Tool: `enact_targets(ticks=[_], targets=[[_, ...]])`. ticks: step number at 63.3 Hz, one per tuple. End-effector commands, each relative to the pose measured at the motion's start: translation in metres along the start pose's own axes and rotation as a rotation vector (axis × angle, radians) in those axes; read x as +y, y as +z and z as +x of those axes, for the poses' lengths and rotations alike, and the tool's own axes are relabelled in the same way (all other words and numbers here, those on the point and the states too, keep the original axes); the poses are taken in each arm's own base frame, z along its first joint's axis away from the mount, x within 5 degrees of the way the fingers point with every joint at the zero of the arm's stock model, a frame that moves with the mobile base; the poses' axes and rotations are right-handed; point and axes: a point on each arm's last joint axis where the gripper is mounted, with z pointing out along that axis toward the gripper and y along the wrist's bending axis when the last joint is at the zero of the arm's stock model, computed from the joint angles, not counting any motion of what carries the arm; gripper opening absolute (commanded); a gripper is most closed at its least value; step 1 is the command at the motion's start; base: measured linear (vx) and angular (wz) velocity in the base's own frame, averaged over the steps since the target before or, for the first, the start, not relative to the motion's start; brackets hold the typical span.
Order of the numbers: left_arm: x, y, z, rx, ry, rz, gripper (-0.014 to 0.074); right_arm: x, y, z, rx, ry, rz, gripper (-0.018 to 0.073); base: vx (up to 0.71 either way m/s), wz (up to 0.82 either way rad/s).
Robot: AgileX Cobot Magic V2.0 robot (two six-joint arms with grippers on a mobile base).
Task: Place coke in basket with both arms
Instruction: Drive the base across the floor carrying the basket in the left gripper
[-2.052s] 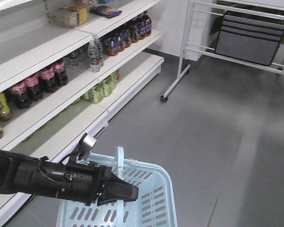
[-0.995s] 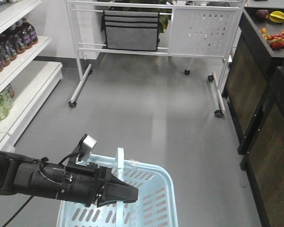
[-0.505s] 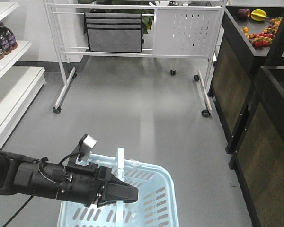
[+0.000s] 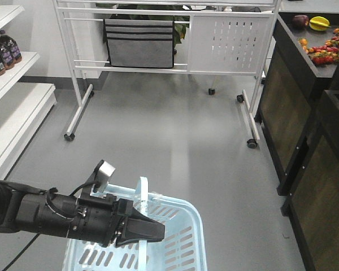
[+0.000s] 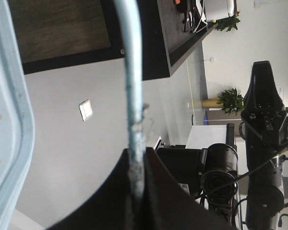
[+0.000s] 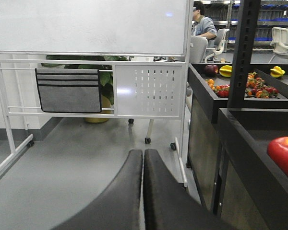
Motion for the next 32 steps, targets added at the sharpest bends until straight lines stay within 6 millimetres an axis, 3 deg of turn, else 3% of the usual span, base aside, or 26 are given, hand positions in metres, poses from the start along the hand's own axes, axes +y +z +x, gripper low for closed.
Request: enact_targets(ticks=[1, 32], targets=[[-0.0275, -0.0055, -0.0063, -0.058, 0.035, 0.133, -0.0006, 0.0004, -0.0012, -0.0041, -0.079, -0.013, -0.003, -0.0008, 0.18, 0.07], [-0.0275, -0.0055, -0.0063, -0.058, 0.035, 0.133, -0.0006, 0.0004, -0.0012, -0.0041, -0.079, -0.013, -0.003, -0.0008, 0.17, -0.01]])
